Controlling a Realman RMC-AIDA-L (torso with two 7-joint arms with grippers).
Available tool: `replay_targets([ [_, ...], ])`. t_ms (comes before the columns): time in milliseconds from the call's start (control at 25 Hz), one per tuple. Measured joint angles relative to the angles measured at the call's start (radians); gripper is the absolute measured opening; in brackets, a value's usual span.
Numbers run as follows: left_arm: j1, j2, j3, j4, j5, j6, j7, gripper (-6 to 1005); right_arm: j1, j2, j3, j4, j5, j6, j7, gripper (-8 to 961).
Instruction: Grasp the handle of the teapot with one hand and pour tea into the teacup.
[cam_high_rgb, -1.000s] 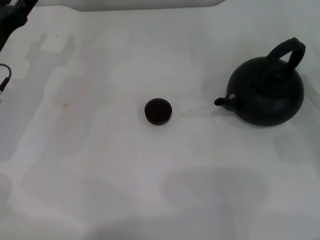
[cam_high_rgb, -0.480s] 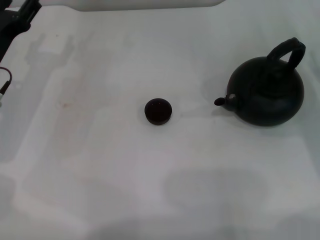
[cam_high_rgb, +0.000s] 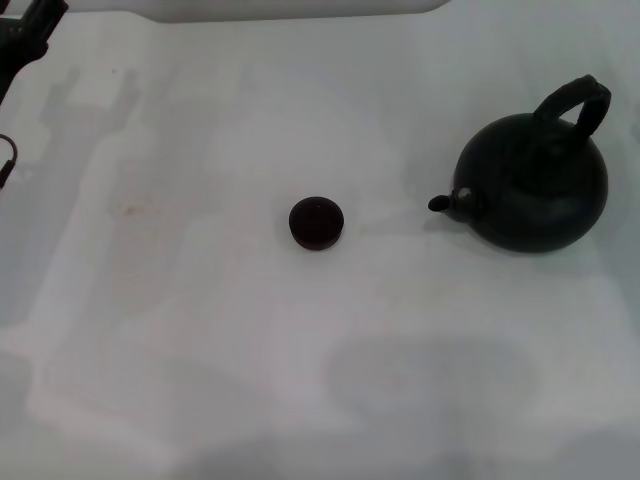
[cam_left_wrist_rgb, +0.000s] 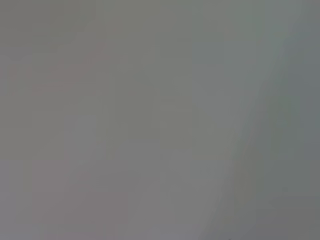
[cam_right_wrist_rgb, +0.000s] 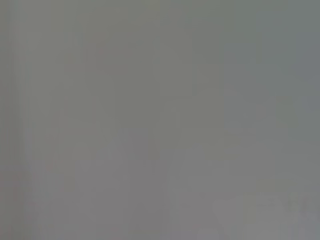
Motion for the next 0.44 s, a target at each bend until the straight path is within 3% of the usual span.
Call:
replay_targets([
  [440,0.0,0.0,0.002,-0.006,0.004,-0.004,-0.003,839,0.003,0.0,-0.003,-0.003,0.002,0.0,0.012,876],
])
